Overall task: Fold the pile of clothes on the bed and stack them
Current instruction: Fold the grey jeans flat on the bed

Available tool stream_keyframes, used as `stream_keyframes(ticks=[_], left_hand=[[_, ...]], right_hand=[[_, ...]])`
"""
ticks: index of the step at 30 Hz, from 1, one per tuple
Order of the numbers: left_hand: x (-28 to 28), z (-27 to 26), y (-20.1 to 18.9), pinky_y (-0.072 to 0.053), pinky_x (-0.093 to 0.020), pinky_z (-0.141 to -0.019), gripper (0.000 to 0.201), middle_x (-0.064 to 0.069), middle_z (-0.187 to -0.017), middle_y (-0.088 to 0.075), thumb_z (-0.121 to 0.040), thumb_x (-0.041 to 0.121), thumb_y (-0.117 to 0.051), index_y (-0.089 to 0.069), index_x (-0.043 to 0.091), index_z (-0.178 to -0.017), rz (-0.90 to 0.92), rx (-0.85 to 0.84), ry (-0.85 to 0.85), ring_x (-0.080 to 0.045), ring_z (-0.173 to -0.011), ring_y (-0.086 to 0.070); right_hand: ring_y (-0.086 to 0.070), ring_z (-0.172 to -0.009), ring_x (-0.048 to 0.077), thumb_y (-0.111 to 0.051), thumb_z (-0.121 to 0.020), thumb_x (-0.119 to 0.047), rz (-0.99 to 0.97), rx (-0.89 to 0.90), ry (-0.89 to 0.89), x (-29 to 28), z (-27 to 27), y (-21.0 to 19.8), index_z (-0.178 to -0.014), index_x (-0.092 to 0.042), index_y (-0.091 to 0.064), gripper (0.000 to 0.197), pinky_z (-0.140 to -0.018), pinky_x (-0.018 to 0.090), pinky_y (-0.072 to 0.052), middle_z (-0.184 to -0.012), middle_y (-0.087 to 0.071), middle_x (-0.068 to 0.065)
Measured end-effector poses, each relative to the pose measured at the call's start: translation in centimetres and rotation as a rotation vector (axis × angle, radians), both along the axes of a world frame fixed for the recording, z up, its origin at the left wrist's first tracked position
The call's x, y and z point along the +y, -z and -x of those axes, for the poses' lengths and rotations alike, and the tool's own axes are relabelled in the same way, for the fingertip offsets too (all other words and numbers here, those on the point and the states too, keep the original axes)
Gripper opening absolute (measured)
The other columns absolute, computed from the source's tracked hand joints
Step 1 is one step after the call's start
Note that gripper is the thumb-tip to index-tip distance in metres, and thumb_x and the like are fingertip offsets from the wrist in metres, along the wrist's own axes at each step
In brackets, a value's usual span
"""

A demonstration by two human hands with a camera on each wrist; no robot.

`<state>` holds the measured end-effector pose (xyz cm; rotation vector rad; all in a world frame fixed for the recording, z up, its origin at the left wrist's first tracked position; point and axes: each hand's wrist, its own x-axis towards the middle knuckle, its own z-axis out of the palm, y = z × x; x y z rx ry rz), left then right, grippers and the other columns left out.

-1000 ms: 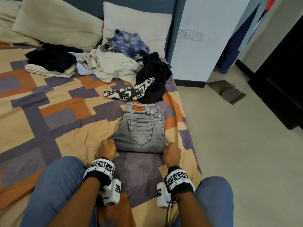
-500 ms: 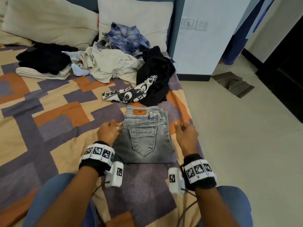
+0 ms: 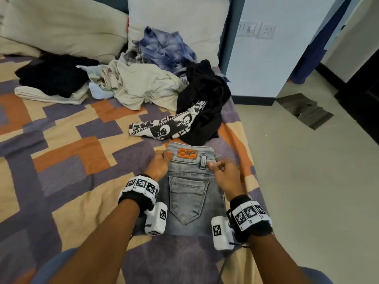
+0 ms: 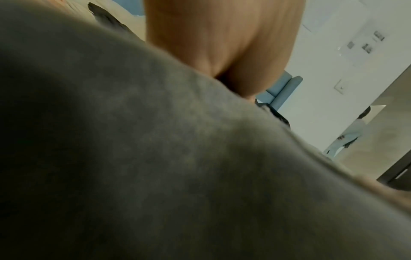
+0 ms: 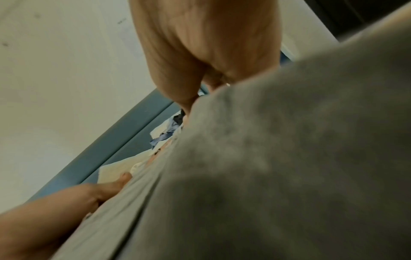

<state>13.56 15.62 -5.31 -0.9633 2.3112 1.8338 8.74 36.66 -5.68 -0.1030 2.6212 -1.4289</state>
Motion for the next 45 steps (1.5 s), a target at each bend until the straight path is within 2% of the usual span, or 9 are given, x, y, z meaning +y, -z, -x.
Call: stream_keyframes(ticks=[7,10,13,16,19,26,32,40,45], left_hand=[[0.1,-1.7,-1.2,-0.038,-0.026,-0.074,0.037,0.002,-0.082,-0.05,-0.102,0.046,-0.035,-0.047,0.011,-0.099,0.006,0.032,-0.136,-0.009,-0.073,-0.049],[-0.7,-3.5,0.2,-0.049,-0.043,-0.094,0.055,-0.014,-0.1,-0.065,-0.084,0.075,-0.033,-0.053,0.024,-0.088,-0.088,0.069,-0.317,-0.031,-0.094,-0.063],[-0.8,-6.3,1.4,-0.046,-0.047,-0.097,0.059,-0.015,-0.104,-0.066,-0.084,0.075,-0.035,-0.06,0.022,-0.084,0.073,-0.016,-0.216,-0.034,-0.1,-0.061],[0.5,-8.8,1.1,-0.046,-0.049,-0.098,0.102,-0.017,-0.121,-0.063,-0.06,0.093,-0.039,-0.062,0.011,-0.116,0.19,-0.142,-0.072,-0.036,-0.109,-0.059],[1.6,-9.8,-1.2,-0.045,-0.04,-0.1,0.081,-0.013,-0.136,-0.055,-0.081,0.054,-0.07,-0.042,0.006,-0.14,0.077,-0.171,-0.001,-0.034,-0.12,-0.055],[3.1,-13.7,-3.2,-0.054,-0.043,-0.089,0.038,-0.017,-0.108,-0.072,-0.077,0.007,-0.075,-0.068,0.004,-0.115,-0.474,-0.113,-0.033,-0.033,-0.098,-0.069],[3.4,-16.6,-3.7,-0.056,-0.031,-0.062,0.034,-0.013,-0.101,-0.071,-0.084,0.002,-0.063,-0.065,0.006,-0.118,-0.616,0.034,-0.125,-0.027,-0.082,-0.069],[-0.4,-16.2,-8.1,-0.057,-0.046,-0.082,0.063,-0.02,-0.12,-0.065,-0.068,-0.012,-0.071,-0.058,0.004,-0.127,-0.68,0.426,-0.35,-0.038,-0.105,-0.065],[-6.6,-14.8,-12.0,-0.052,-0.043,-0.093,0.032,-0.017,-0.122,-0.065,-0.078,0.023,-0.065,-0.075,0.007,-0.104,-0.929,0.652,-0.413,-0.031,-0.107,-0.066]], right_hand=[[-0.059,-0.062,0.02,-0.068,-0.087,-0.049,0.031,-0.096,0.082,0.7,-0.8,-0.1,-0.063,-0.015,-0.054,0.044,-0.062,0.028,-0.045,-0.066,-0.064,0.004],[-0.051,-0.053,0.019,-0.061,-0.086,-0.061,0.012,-0.114,0.091,2.2,-2.8,0.0,-0.055,-0.014,-0.049,0.057,-0.056,0.029,-0.041,-0.058,-0.055,0.004],[-0.058,-0.069,0.023,-0.049,-0.073,-0.084,-0.02,-0.137,0.081,3.2,-5.5,-0.1,-0.064,-0.018,-0.054,0.067,-0.064,0.03,-0.044,-0.078,-0.061,0.006],[-0.06,-0.093,0.021,-0.053,-0.076,-0.078,-0.042,-0.223,0.007,4.1,-8.7,-0.3,-0.096,-0.013,-0.058,0.067,-0.078,0.034,-0.05,-0.096,-0.061,-0.003],[-0.063,-0.104,0.024,-0.07,-0.081,-0.057,0.003,-0.302,0.006,4.9,-10.6,0.2,-0.112,-0.005,-0.06,0.061,-0.087,0.038,-0.053,-0.109,-0.065,0.001],[-0.072,-0.093,0.026,-0.073,-0.084,-0.024,0.613,-0.616,0.065,6.7,-13.2,-3.9,-0.106,-0.009,-0.071,0.027,-0.081,0.039,-0.056,-0.1,-0.076,0.01],[-0.07,-0.101,0.023,-0.06,-0.086,-0.027,0.975,-0.67,-0.019,6.7,-15.6,-5.4,-0.129,-0.013,-0.061,0.045,-0.084,0.038,-0.058,-0.117,-0.071,0.01],[-0.056,-0.126,0.032,-0.091,-0.062,-0.027,1.333,-0.654,-0.115,-2.6,-15.7,-8.4,-0.136,-0.004,-0.056,0.085,-0.105,0.048,-0.045,-0.136,-0.058,0.018],[-0.072,-0.094,0.025,-0.069,-0.074,-0.005,1.245,-0.694,-0.12,-11.2,-11.0,-11.1,-0.111,-0.002,-0.067,0.037,-0.077,0.04,-0.061,-0.109,-0.072,0.016]])
